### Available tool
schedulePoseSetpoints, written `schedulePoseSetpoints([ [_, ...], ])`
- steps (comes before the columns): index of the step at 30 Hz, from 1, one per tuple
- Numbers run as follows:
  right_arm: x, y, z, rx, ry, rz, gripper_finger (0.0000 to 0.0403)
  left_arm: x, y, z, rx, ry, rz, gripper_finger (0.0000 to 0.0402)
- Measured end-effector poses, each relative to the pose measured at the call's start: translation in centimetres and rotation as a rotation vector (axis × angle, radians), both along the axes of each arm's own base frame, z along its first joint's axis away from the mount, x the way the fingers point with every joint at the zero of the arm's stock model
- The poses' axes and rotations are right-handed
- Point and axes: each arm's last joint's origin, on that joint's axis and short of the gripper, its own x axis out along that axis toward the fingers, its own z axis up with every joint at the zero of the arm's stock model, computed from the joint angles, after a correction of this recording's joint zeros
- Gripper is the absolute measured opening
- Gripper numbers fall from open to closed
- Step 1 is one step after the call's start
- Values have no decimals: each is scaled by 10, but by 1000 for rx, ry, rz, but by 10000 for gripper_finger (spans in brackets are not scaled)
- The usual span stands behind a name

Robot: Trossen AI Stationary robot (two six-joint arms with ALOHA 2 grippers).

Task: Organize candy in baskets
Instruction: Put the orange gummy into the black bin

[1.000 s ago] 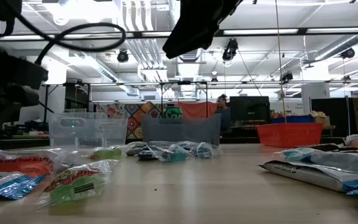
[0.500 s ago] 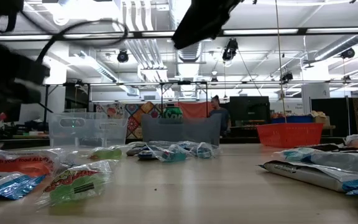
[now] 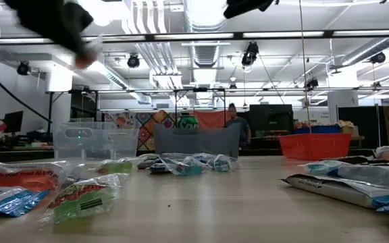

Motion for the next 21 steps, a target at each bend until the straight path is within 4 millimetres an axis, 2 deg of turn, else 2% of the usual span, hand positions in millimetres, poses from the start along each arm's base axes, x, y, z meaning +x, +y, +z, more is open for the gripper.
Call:
schedulePoseSetpoints([
  [4, -15, -4, -3, 25, -18, -16, 194, 21, 13, 21, 107, -199, 12, 2],
  [8, -29, -9, -6, 48, -85, -30, 194, 44, 35, 26, 122, -290, -31, 1],
  [12, -44, -13, -9, 93, -149, -50, 194, 62, 66, 21, 84, -288, -30, 1],
  [17, -59, -21, -17, 96, -180, -176, 194, 76, 111, 5, 58, -239, 117, 1],
  [21, -64, -23, -24, 101, -174, -214, 194, 85, 139, -11, 67, -185, 208, 1],
])
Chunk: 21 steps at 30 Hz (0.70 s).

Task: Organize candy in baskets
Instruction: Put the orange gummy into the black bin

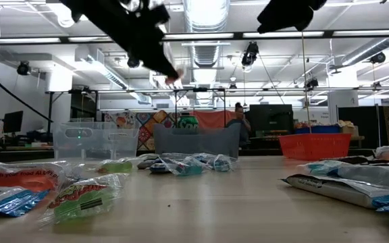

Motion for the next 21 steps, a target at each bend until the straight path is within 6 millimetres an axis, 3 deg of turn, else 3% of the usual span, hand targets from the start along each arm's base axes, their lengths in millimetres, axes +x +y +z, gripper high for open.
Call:
schedulePoseSetpoints([
  [7, -1, -1, -3, -9, -6, -50, 194, 19, 27, -29, -33, 7, 77, 4],
  [21, 0, -1, -1, 2, -15, -57, 194, 30, 36, -45, -25, -1, 95, 11],
])
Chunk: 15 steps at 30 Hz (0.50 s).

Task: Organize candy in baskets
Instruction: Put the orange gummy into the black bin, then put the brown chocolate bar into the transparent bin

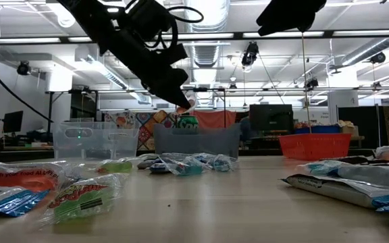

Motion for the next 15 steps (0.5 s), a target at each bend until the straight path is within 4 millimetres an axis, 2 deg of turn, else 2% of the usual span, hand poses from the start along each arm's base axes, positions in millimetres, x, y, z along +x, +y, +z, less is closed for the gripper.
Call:
schedulePoseSetpoints([
  [5, 0, 0, 0, 28, -7, -18, 194, 0, 1, 1, -1, -8, 4, 29],
  [15, 0, 0, 0, 40, -11, -26, 194, 0, 1, 4, 2, -22, 6, 113],
])
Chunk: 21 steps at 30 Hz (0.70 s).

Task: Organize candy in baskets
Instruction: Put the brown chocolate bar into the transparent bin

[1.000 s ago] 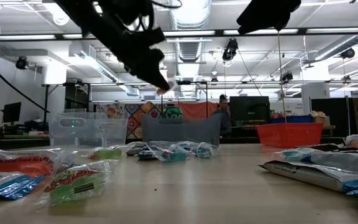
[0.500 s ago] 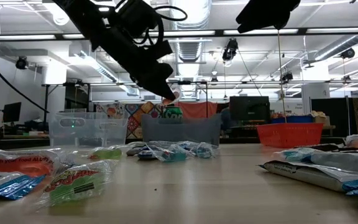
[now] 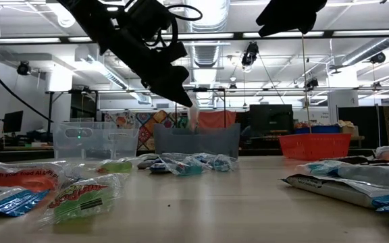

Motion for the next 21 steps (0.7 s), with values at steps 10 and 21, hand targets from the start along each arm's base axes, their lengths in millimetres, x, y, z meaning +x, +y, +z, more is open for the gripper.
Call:
schedulePoseSetpoints([
  [10, 0, 0, 0, 39, -13, -24, 194, 6, 0, 13, 4, -40, -1, 148],
  [21, -8, -3, -10, 142, 66, -135, 194, 3, -40, 32, -64, -103, -193, 151],
])
